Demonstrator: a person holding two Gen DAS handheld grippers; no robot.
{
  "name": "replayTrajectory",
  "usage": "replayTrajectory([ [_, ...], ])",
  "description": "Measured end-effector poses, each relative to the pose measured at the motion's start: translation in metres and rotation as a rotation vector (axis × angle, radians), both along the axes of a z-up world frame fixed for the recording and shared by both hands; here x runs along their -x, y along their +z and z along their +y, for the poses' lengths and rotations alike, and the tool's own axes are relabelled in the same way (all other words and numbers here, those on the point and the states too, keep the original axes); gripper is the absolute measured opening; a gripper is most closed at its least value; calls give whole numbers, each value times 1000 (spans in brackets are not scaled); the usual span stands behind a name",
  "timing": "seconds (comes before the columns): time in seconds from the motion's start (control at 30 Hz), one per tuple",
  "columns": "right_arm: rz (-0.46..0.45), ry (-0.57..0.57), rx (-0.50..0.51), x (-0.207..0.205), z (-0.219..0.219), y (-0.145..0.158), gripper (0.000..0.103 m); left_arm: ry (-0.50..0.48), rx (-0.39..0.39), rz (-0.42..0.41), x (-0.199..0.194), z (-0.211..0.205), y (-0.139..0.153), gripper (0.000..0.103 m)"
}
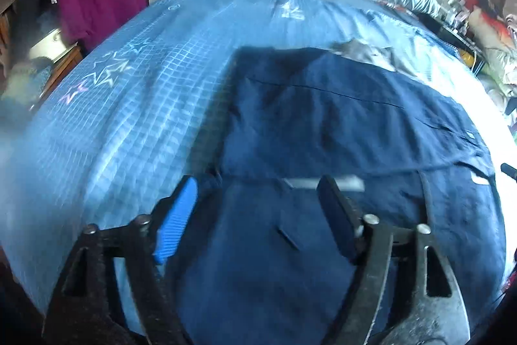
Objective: Fold small clothes
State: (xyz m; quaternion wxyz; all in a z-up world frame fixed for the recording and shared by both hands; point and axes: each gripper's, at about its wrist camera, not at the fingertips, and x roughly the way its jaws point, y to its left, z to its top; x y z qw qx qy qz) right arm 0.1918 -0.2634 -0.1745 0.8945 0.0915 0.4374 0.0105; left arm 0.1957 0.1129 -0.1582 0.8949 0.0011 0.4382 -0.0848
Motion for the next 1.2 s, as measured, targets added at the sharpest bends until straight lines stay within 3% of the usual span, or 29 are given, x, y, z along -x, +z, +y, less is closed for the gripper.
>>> replayTrajectory([
  [0.07,-14,22,17,26,21,4,76,-29,-29,-6,26,-18,0,79],
  [0.17,-18,41,68,67,53,0,79,-39,8,28,50,-38,-7,79],
  [0.37,37,60,107,115,80,-21,84,-33,-36,113,69,-55,-39,79],
  [0.5,114,62,143,123,85,-46,89,-41,-97,63,77,-60,-46,98],
  [0.6,96,62,147,128,88,-51,103,-33,-85,62,81,-54,-46,101],
  [1.2,16,49,166,134,93,-61,103,-28,-72,38,86,-54,-50,103],
])
